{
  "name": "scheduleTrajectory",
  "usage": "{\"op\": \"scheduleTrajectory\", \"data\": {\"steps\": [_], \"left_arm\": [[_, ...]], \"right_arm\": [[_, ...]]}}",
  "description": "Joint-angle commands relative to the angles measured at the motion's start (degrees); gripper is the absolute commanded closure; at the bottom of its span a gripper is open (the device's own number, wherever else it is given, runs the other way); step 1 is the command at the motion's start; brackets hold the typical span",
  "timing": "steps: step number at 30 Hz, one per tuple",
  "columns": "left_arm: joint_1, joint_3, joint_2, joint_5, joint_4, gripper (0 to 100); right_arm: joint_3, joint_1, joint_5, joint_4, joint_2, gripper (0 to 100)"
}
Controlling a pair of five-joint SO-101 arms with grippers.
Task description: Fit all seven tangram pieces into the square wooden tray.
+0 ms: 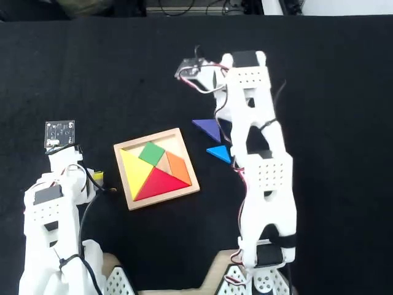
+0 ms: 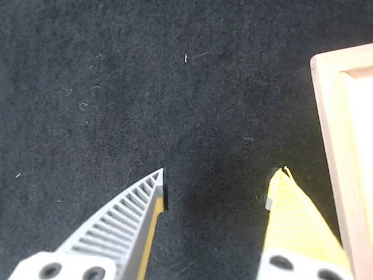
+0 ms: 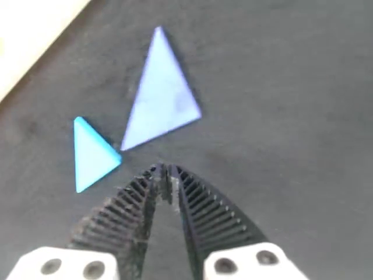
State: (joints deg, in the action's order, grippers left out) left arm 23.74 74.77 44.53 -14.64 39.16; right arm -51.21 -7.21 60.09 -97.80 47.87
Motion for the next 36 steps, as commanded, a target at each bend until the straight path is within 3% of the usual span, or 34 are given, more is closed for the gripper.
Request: {"op": "scheduleTrajectory", "data": {"steps": [1,3,7,11,36], "left_arm": [[0.0,-0.5,0.1,0.2,-1.1,72],[0.0,-0.6,0.1,0.2,-1.1,72],[0.0,-0.6,0.1,0.2,-1.1,72],[0.0,-0.5,0.1,0.2,-1.1,72],[-2.2,-0.2,0.1,0.1,-1.1,72]], "right_arm": [[-4.1,0.3,-5.7,1.4,-4.1,98.5],[-3.2,-2.7,-10.6,1.0,-2.9,93.8],[-1.5,-6.2,-14.2,0.6,0.0,72.9],[-1.5,-7.5,-10.6,0.2,2.3,74.5],[-2.0,-5.4,-11.5,2.3,8.9,72.4]]}}
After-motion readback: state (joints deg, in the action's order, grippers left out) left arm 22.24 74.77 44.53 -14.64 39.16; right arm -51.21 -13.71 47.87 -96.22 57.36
